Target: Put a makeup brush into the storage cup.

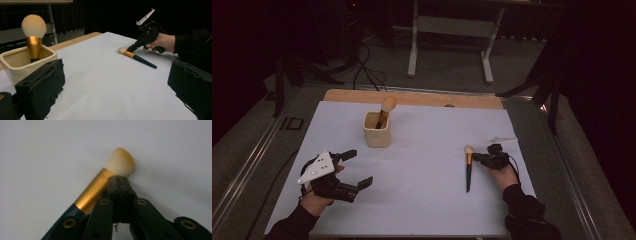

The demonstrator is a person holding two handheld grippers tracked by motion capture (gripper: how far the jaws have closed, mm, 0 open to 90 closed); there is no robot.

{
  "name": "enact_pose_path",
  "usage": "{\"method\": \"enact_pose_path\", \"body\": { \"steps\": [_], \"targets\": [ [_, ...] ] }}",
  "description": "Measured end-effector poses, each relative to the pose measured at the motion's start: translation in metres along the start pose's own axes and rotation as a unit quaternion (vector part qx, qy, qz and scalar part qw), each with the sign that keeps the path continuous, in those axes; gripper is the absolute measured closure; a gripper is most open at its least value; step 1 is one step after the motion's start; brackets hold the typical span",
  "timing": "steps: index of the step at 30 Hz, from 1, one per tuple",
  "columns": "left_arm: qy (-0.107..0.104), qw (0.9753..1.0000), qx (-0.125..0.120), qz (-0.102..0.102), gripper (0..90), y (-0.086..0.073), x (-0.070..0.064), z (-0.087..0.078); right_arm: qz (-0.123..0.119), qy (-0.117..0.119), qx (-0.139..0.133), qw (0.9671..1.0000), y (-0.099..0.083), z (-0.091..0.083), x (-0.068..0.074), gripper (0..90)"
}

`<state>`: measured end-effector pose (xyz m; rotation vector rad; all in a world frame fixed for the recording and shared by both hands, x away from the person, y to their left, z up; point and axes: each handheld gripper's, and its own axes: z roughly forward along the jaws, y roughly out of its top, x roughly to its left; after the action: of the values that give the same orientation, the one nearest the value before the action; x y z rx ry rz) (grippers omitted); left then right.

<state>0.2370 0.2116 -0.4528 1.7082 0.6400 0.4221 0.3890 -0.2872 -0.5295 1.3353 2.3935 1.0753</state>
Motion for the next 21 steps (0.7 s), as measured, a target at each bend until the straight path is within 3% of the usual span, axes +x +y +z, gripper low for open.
{"method": "enact_pose_path", "body": {
  "steps": [14, 21],
  "targets": [
    [-0.001, 1.0000, 0.000, 0.000, 1.5, 0.000, 0.000, 0.000, -0.023, 0.041, 0.007, 0.9989, 0.015, 0.024, 0.026, 90.0],
    [0.000, 1.0000, 0.000, -0.001, 1.5, 0.000, 0.000, -0.001, -0.030, 0.056, -0.012, 0.9979, 0.019, 0.012, 0.038, 90.0]
  ]
}}
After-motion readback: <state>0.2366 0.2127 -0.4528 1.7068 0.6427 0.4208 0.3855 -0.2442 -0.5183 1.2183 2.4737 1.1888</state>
